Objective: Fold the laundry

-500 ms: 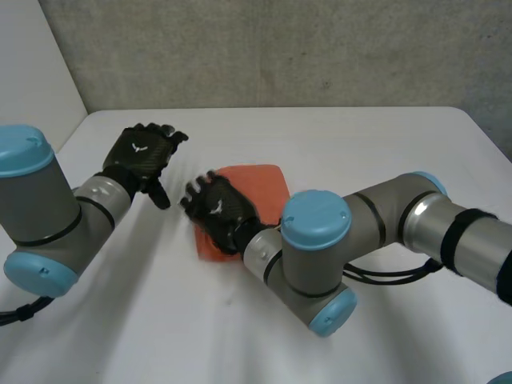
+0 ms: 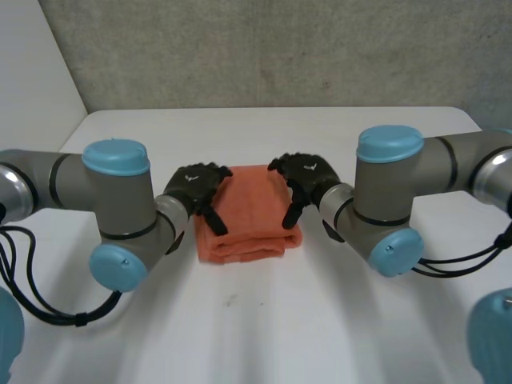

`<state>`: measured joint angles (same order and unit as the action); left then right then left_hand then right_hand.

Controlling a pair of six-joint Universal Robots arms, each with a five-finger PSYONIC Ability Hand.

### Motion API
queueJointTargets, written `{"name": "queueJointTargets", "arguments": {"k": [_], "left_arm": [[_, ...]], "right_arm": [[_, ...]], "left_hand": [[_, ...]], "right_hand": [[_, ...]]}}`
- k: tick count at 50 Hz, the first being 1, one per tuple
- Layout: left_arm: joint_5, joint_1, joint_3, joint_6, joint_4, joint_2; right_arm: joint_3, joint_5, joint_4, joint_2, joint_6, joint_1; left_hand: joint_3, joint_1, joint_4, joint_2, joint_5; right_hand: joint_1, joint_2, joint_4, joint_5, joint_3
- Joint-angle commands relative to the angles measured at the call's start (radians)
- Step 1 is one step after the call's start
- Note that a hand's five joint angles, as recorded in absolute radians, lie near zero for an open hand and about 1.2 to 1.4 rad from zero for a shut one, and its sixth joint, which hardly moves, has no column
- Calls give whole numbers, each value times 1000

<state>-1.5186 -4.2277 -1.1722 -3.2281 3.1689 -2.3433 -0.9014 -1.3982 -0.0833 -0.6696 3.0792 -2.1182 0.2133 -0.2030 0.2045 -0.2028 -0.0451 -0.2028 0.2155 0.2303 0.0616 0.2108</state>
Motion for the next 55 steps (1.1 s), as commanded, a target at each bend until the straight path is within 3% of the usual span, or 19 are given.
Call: {"name": "queueJointTargets", "arguments": {"k": [1, 8, 14, 17, 22, 28, 36, 55], "left_arm": [[-46, -20, -58, -73, -1, 9], [-48, -12, -101, -159, 0, 107], [-48, 12, -98, -153, 2, 247], [-51, 8, -93, -144, 2, 318], [-51, -29, -84, -87, -12, 447], [-32, -147, -69, -62, -142, 551], [-3, -158, -86, -33, -165, 573], [5, -144, -158, 7, -93, 607]], "right_arm": [[159, 4, -168, 120, -10, -14], [187, 5, -194, 61, 0, -19], [138, -15, -144, -111, 4, -3], [73, -74, -93, -215, 18, 29], [-79, -192, -15, -404, 15, 127], [-275, -203, 85, -562, -5, 233], [-338, -150, 94, -594, -27, 268], [-376, -143, 103, -636, -34, 258]], "left_hand": [[-23, 13, -14, 13, 30], [-35, 25, -26, 25, 41], [-38, 28, -29, 27, 44], [-38, 28, -29, 27, 44], [-38, 28, -29, 27, 44], [-38, 28, -29, 27, 44], [-38, 28, -29, 27, 44], [-38, 28, -29, 27, 44]], "right_hand": [[28, -41, -56, -62, -36], [28, -41, -56, -62, -36], [28, -41, -56, -62, -36], [28, -41, -56, -62, -36], [28, -41, -56, -62, -36], [28, -41, -56, -62, -36], [28, -41, -56, -62, -36], [28, -41, -56, -62, -36]]}}
